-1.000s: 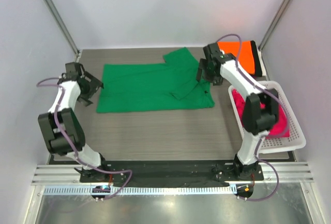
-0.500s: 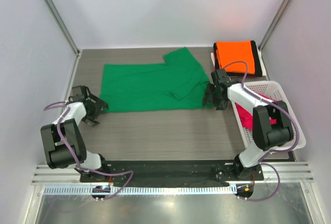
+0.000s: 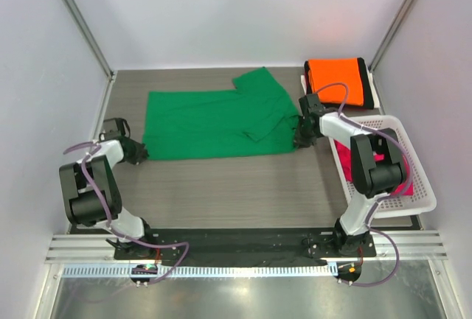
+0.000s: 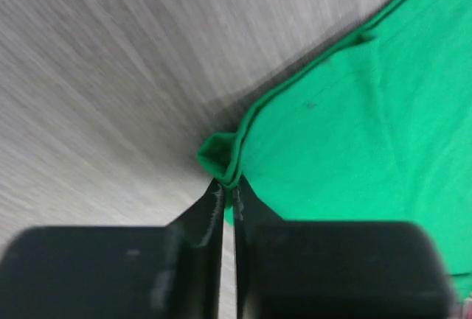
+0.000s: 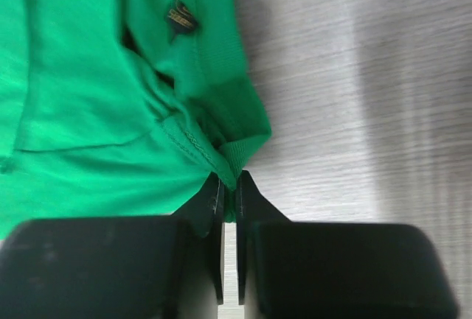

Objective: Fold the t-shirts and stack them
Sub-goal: Fold the tshirt

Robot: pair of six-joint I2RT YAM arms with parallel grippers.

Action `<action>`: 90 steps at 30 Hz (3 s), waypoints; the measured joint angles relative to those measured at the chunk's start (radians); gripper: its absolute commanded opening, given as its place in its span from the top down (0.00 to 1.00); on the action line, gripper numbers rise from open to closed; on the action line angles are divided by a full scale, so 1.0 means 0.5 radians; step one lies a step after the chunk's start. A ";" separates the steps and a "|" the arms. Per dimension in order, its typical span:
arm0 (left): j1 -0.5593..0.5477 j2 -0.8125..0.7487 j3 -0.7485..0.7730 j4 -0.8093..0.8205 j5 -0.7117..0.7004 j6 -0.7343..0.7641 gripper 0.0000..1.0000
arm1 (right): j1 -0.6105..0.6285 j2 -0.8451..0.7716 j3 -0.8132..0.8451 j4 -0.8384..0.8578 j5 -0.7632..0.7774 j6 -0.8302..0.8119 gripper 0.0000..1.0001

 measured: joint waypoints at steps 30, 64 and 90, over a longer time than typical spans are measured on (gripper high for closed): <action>0.187 -1.009 -0.286 -0.786 -0.116 0.034 0.43 | 0.032 -1.166 -0.830 -0.379 -0.053 0.349 0.27; 0.062 -1.124 0.146 -1.022 0.124 0.677 0.01 | 0.053 1.457 2.467 -0.270 -0.067 -0.276 0.33; 0.005 -0.178 0.636 -0.775 -0.002 0.586 0.19 | 0.053 1.707 2.451 0.108 -0.089 -0.314 0.99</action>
